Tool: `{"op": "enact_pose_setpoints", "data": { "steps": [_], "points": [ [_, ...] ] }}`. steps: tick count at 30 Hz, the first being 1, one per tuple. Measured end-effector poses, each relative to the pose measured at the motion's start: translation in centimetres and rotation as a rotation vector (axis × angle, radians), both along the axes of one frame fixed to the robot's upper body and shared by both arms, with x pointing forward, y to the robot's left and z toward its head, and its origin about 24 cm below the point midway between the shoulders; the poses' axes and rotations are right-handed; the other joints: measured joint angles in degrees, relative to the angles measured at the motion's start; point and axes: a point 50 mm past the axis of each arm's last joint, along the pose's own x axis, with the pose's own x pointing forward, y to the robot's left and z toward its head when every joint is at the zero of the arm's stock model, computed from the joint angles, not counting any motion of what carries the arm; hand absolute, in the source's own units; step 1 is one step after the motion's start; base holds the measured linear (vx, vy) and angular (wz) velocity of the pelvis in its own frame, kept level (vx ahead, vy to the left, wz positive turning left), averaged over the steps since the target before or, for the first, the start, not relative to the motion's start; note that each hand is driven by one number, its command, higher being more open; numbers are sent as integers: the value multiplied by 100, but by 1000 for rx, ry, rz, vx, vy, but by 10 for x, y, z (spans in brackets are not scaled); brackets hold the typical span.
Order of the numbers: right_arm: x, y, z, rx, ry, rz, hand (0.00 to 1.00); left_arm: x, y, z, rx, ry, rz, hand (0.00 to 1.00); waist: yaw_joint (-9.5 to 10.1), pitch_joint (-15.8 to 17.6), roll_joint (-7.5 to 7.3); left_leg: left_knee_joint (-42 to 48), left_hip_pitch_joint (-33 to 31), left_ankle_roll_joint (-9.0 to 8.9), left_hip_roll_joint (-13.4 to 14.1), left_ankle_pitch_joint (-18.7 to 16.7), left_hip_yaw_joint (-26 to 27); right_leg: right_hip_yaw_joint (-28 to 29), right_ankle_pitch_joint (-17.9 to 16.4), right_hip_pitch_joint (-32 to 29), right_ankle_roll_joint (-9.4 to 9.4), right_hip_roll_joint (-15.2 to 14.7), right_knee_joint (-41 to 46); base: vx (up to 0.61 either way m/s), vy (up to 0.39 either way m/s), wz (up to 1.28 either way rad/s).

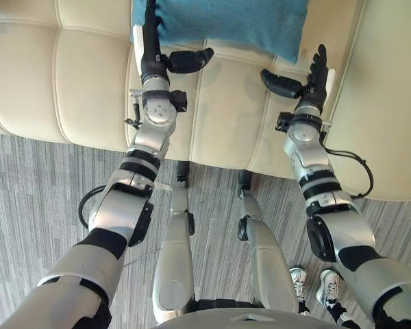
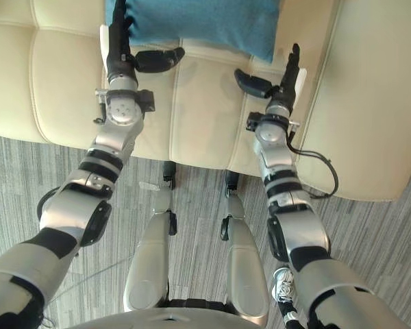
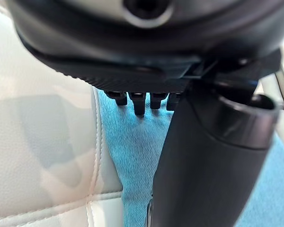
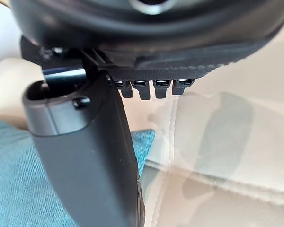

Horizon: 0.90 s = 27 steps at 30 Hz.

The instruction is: Pick up cushions and gather them together orderly.

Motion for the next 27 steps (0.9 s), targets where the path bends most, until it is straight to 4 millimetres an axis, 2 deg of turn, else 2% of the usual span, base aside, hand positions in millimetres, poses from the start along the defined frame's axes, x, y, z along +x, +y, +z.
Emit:
{"op": "enact_pose_setpoints", "data": {
  "steps": [1,2,3,4,7,8,9,10,11,12,15,17,19,22,25,27],
  "points": [
    [-5,-6,-4,-3,0,-15,100,-2,5,-4,-11,4,12,100,2,-2,0,0,48,-2,0,-2,0,0,-38,15,-1,-3,69,88,73,7],
    [-19,-24,-14,-5,3,-46,100,-11,22,-15,-58,5,45,100,5,-6,0,0,214,-22,2,-21,-11,-10,-128,144,-1,-5,172,87,64,7],
    [-25,-30,-18,-4,2,-53,100,-15,27,-19,-80,2,52,100,10,-16,0,-1,267,-32,0,-33,-16,-15,-169,177,-5,-7,223,104,59,9],
    [-40,-40,-30,-5,4,-63,100,-27,37,-31,-139,-6,61,100,35,-105,1,-1,352,-81,-6,-111,-24,-24,-287,195,-12,-11,381,117,22,8],
    [-65,-53,-52,-8,36,-56,100,-51,49,-58,-228,3,57,100,67,-320,-4,-1,450,-74,-7,-152,-45,-47,-462,201,-20,-24,607,102,-2,6],
    [-76,-56,-61,-14,60,-52,100,-61,52,-72,-266,19,52,100,94,-382,-1,-1,536,-59,-6,-166,-45,-50,-541,238,-20,-37,698,128,-21,9],
    [-93,-56,-79,-1,101,-44,100,-78,51,-99,-315,67,51,100,131,-420,-2,0,760,-60,-18,-216,-45,-64,-672,418,-25,-57,805,129,-24,10],
    [-100,-56,-86,9,118,-43,100,-84,50,-110,-333,96,52,100,147,-477,1,-1,815,-51,-30,-241,-48,-73,-731,457,-23,-67,853,166,-28,17],
    [-117,-54,-105,38,171,-40,100,-101,47,-140,-369,184,50,100,158,-645,1,0,938,-52,-51,-302,-68,-114,-861,556,-25,-91,953,154,-41,16],
    [-126,-51,-117,59,207,-34,100,-114,45,-159,-393,245,53,100,158,-776,-10,0,1004,-46,-50,-329,-74,-127,-938,604,-27,-106,1010,201,-53,18],
    [-161,-33,-159,138,350,16,100,-167,32,-223,-483,476,52,100,180,-1127,-19,2,1478,-29,-78,-501,-49,-142,-1176,1039,-17,-148,1094,139,-41,8],
    [-177,-23,-178,167,432,59,100,-190,26,-248,-505,592,29,100,179,-1313,-10,31,1699,-9,-85,-591,-35,-166,-1272,1274,-20,-163,1082,105,-29,6],
    [-194,-6,-207,200,567,132,100,-215,22,-278,-523,746,6,100,177,-1704,-7,166,1845,-27,-86,-738,-14,-186,-1301,1536,-23,-146,995,91,-7,3],
    [-212,11,-239,226,733,191,100,-240,16,-310,-499,934,-8,100,178,-2009,37,268,2188,-37,-64,-911,41,-180,-1305,1964,-25,-119,793,22,6,-4],
    [-230,20,-262,221,872,230,100,-265,15,-334,-452,1101,-5,100,179,-2374,58,261,2404,-9,-42,-1014,172,-174,-1309,2219,8,-109,580,9,16,-16],
    [-241,21,-273,220,946,230,100,-276,15,-345,-418,1187,-6,100,169,-2493,68,240,2511,-14,-38,-1038,182,-176,-1230,2388,53,-98,420,16,12,-5]
  ]
}}
